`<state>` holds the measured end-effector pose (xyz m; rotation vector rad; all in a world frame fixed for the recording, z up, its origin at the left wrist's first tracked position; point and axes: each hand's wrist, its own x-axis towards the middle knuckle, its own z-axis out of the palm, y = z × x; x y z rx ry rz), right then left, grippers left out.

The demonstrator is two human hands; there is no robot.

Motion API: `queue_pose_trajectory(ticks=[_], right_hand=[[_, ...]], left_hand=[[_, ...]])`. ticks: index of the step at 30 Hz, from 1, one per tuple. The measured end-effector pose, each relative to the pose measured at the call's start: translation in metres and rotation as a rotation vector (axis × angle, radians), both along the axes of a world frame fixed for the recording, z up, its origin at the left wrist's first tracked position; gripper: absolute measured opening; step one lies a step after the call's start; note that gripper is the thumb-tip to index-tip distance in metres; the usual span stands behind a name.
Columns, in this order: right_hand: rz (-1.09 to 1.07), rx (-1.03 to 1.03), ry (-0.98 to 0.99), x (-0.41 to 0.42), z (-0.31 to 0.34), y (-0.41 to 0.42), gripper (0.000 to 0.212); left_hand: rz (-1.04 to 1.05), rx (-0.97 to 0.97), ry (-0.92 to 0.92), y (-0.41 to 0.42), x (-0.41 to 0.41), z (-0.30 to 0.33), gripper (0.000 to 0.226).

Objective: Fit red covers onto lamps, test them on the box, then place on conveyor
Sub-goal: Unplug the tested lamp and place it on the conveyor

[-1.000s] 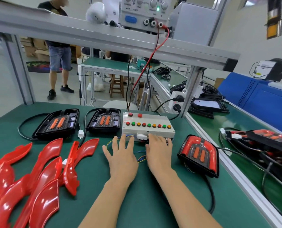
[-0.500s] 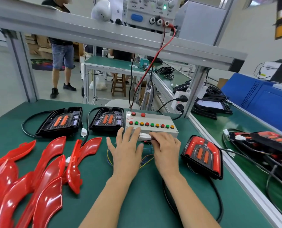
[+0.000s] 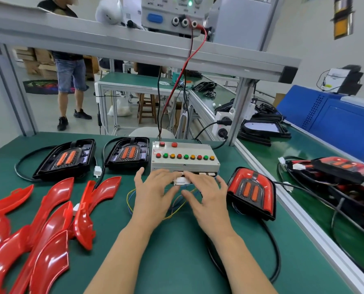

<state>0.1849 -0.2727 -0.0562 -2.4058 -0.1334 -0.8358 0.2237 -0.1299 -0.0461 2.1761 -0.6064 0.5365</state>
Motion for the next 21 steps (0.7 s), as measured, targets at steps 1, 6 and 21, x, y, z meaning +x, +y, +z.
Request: queue_pose_trajectory(ticks=[1, 6, 21], right_hand=[[-0.001, -0.005, -0.007, 0.000, 0.000, -0.001, 0.033], [-0.064, -0.090, -0.081, 0.002, 0.000, -0.001, 0.016], [-0.173, -0.259, -0.170, 0.006, 0.001, 0.011, 0.009]], left_hand=[[-0.011, 0.020, -0.004, 0.001, 0.000, 0.000, 0.031], [-0.011, 0.114, -0.028, 0.002, -0.001, -0.004, 0.034], [0.275, 0.199, -0.068, -0.011, -0.004, -0.010, 0.019]])
